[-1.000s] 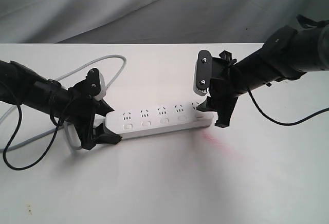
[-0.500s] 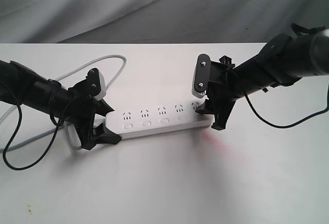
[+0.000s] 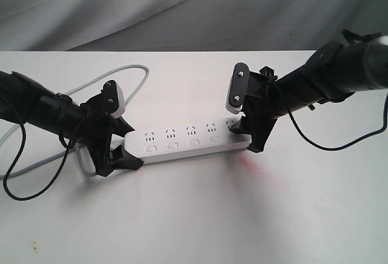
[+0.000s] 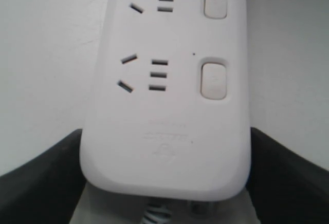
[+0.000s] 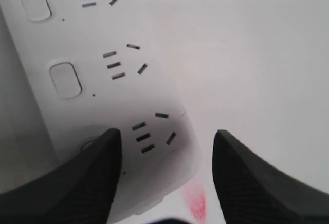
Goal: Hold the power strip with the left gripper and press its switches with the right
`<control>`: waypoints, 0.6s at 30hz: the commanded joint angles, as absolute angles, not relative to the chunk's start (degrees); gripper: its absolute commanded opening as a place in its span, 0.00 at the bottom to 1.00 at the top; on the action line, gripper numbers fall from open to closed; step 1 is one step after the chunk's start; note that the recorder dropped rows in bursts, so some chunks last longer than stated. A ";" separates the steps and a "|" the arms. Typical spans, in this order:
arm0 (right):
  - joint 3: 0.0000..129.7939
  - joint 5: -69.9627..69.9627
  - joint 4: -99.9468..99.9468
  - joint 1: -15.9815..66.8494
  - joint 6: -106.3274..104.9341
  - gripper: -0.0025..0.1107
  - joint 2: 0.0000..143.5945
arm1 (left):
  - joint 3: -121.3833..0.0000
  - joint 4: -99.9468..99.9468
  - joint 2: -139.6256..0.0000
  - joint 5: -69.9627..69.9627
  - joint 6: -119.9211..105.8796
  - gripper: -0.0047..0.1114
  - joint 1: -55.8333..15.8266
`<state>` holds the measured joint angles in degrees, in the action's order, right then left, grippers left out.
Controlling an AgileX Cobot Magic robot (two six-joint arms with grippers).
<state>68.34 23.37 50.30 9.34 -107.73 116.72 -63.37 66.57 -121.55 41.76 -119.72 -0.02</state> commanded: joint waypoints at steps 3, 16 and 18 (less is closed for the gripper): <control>67.76 26.09 49.50 9.22 -107.79 0.47 118.24 | -63.67 66.71 -121.61 42.04 -119.93 0.49 -0.28; 66.73 26.36 49.00 9.22 -107.54 0.47 118.87 | -63.67 66.71 -121.61 42.04 -119.93 0.49 -0.28; 65.89 26.23 49.00 9.22 -107.65 0.47 119.23 | -63.67 66.71 -121.61 42.04 -119.93 0.49 -0.28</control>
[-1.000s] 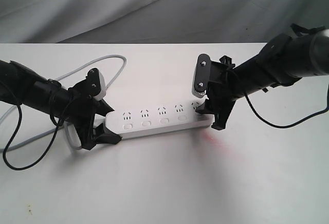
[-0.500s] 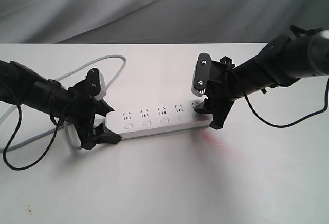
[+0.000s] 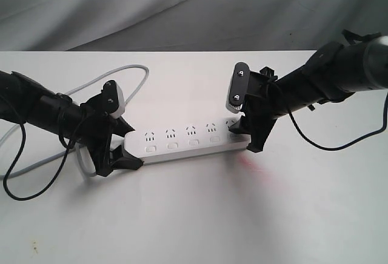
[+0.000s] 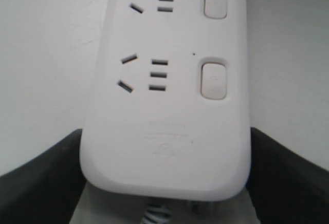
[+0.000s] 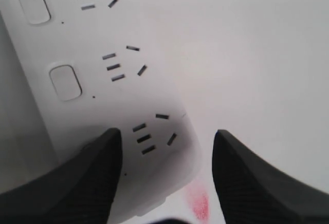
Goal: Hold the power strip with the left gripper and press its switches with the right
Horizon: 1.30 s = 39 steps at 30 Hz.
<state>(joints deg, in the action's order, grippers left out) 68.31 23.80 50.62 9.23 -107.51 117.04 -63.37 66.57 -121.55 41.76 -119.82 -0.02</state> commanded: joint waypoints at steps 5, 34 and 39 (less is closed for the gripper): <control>65.34 26.11 49.21 9.22 -107.66 0.47 120.41 | -63.67 66.71 -121.61 42.04 -119.93 0.49 -0.28; 65.47 25.91 52.08 9.22 -105.30 0.47 103.26 | -63.67 66.71 -121.61 42.04 -119.93 0.49 -0.28; 64.98 27.80 52.08 9.22 -103.68 0.45 102.20 | -63.67 66.71 -121.61 42.04 -119.93 0.49 -0.28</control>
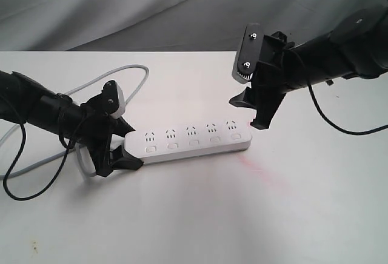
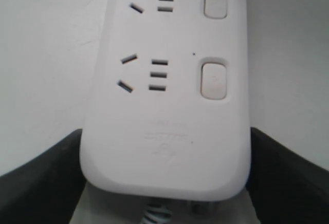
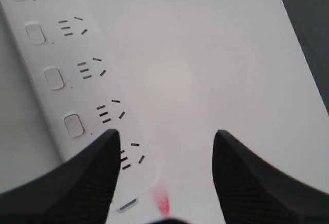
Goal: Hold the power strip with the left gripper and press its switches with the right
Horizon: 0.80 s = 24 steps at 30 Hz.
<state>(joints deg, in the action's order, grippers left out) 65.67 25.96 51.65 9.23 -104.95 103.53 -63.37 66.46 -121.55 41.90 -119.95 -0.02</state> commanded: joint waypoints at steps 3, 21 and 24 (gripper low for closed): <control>62.80 26.72 53.25 9.22 -103.68 0.36 99.40 | -63.67 66.71 -121.61 42.04 -119.93 0.49 -0.28; 35.16 8.87 65.08 9.22 -101.55 0.02 51.08 | -63.67 66.71 -121.61 42.04 -119.93 0.49 -0.28; 32.06 6.49 65.08 9.22 -101.55 0.02 44.10 | -63.67 66.71 -121.61 42.04 -119.93 0.49 -0.28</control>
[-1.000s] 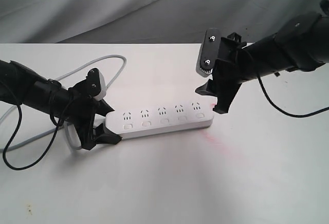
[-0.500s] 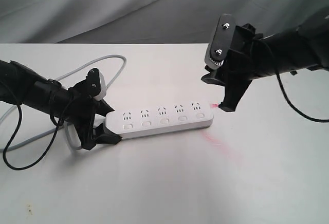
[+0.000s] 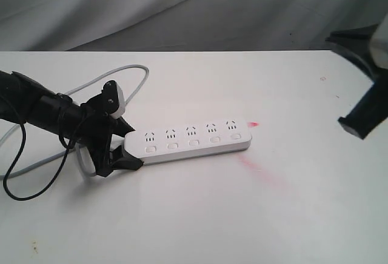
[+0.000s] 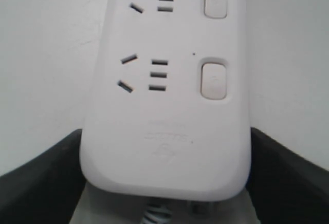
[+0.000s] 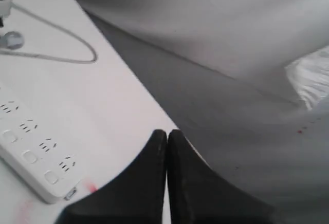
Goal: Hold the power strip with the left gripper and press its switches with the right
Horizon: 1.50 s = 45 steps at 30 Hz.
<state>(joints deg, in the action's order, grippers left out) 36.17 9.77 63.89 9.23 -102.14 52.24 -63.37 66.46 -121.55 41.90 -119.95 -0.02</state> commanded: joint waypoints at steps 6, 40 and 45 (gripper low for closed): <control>28.42 6.25 65.08 9.22 -101.55 0.02 34.32 | -63.67 66.71 -121.61 42.04 -119.93 0.49 -0.28; 27.80 18.57 23.23 -11.41 -42.32 0.02 14.28 | -63.67 66.71 -121.61 42.04 -119.93 0.49 -0.28; 24.74 16.25 2.92 -11.41 -17.15 0.02 14.28 | -63.67 66.71 -121.61 42.04 -119.93 0.49 -0.28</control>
<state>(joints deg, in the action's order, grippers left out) 27.17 19.04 7.45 -10.91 -24.98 14.14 -63.37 66.39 -121.55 41.90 -119.95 -0.02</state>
